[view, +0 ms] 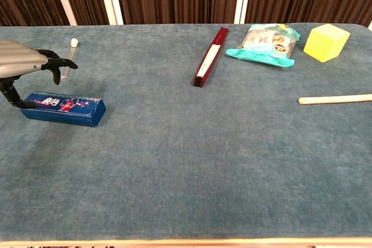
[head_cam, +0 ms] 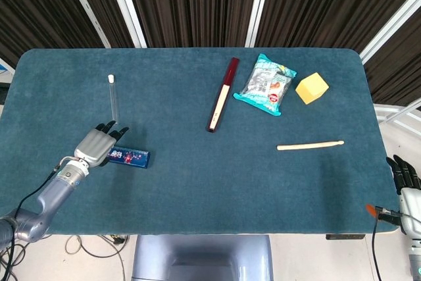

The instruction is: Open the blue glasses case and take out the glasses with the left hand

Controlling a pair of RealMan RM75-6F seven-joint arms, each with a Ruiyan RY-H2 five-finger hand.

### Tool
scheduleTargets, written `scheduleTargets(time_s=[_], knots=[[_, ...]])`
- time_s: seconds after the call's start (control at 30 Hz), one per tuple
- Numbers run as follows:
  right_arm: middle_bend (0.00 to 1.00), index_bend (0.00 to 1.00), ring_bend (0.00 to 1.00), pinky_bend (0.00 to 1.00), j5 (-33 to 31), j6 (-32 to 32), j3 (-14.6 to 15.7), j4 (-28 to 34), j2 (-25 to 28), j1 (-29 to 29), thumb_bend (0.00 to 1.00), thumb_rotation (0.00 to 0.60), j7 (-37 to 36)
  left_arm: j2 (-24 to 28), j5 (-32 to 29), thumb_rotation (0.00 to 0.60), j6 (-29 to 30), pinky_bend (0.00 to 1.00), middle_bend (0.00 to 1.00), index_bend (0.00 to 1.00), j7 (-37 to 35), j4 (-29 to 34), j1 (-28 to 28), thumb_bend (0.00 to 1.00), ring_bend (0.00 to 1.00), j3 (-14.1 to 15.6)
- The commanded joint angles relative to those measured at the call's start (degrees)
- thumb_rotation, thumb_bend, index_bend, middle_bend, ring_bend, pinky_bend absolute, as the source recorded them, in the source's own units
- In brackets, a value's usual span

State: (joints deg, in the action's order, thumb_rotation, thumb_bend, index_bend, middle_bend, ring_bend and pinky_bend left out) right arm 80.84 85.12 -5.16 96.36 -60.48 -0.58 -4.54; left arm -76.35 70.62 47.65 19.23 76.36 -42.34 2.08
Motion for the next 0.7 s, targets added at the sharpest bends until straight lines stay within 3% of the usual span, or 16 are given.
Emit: scheduleTargets(time_s=[0.03,0.7], knots=[[0.00,0.00,0.00,0.19,0.02,0.01,0.00,0.00,0.00,0.00,0.18,0.600,0.00,0.28,0.88,0.600,-0.24,0.18,0.29,0.00,-0.85,-0.25,0.19,0.25,0.04,0.21],[0.00,0.00,0.00,0.19,0.10,0.15,-0.04,-0.02,-0.06,0.03,0.18,0.600,0.05,0.60,2.39,0.600,0.04,0.18,0.30,0.02,-1.99,-0.33,1.62,0.25,0.04,0.05]])
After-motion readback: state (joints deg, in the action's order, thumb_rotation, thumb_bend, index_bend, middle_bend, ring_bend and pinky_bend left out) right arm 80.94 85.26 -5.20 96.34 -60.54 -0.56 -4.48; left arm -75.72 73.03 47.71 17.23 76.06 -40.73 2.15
